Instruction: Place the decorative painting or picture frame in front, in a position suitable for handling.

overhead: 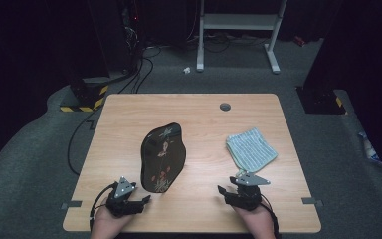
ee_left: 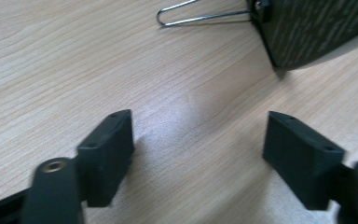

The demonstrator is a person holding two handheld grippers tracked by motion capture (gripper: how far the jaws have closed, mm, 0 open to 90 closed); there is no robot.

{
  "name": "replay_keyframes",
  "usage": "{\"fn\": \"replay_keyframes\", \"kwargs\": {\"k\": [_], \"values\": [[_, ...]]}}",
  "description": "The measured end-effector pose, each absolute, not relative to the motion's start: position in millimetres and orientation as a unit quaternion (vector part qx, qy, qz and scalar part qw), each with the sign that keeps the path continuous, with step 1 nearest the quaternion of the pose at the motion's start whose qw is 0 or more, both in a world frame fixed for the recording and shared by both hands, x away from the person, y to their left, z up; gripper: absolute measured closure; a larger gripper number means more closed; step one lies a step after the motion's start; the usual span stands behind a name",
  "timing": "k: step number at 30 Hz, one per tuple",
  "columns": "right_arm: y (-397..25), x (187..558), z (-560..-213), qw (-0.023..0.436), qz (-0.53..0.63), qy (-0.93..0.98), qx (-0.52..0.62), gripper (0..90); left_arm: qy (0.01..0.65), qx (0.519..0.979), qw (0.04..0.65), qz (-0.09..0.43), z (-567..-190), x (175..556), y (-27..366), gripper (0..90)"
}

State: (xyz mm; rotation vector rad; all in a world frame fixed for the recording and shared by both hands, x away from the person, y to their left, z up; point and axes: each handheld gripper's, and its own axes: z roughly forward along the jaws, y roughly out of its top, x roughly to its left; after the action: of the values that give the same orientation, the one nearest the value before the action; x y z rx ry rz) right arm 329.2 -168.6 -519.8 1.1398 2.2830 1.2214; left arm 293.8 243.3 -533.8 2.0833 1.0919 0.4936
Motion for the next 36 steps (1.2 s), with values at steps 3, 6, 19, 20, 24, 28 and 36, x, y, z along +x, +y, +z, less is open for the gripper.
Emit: {"fn": "replay_keyframes", "kwargs": {"k": [3, 6, 19, 20, 24, 28, 36], "values": [[-172, 331, -518, 0.17, 0.416, 0.796, 0.406, 30.0, 0.432, 0.807, 0.355, 0.189, -534, 296, 243, 16.8], [-177, 332, -515, 0.179, 0.416, 0.791, 0.41, 27.0, 0.437, 0.806, 0.353, 0.189, -534, 297, 244, 13.6], [-198, 350, -502, 0.219, 0.378, 0.784, 0.442, 8.6, 0.44, 0.807, 0.346, 0.188, -535, 299, 241, 7.6], [-200, 354, -500, 0.223, 0.372, 0.784, 0.444, 8.6, 0.441, 0.807, 0.345, 0.189, -535, 299, 241, 7.5], [-210, 371, -493, 0.229, 0.36, 0.781, 0.456, 8.6, 0.44, 0.807, 0.346, 0.187, -535, 299, 241, 7.4], [-220, 395, -491, 0.224, 0.343, 0.781, 0.471, 8.2, 0.44, 0.807, 0.346, 0.187, -535, 299, 241, 7.2], [-229, 444, -485, 0.215, 0.314, 0.789, 0.483, 8.1, 0.439, 0.808, 0.346, 0.187, -535, 299, 241, 7.0]]}}
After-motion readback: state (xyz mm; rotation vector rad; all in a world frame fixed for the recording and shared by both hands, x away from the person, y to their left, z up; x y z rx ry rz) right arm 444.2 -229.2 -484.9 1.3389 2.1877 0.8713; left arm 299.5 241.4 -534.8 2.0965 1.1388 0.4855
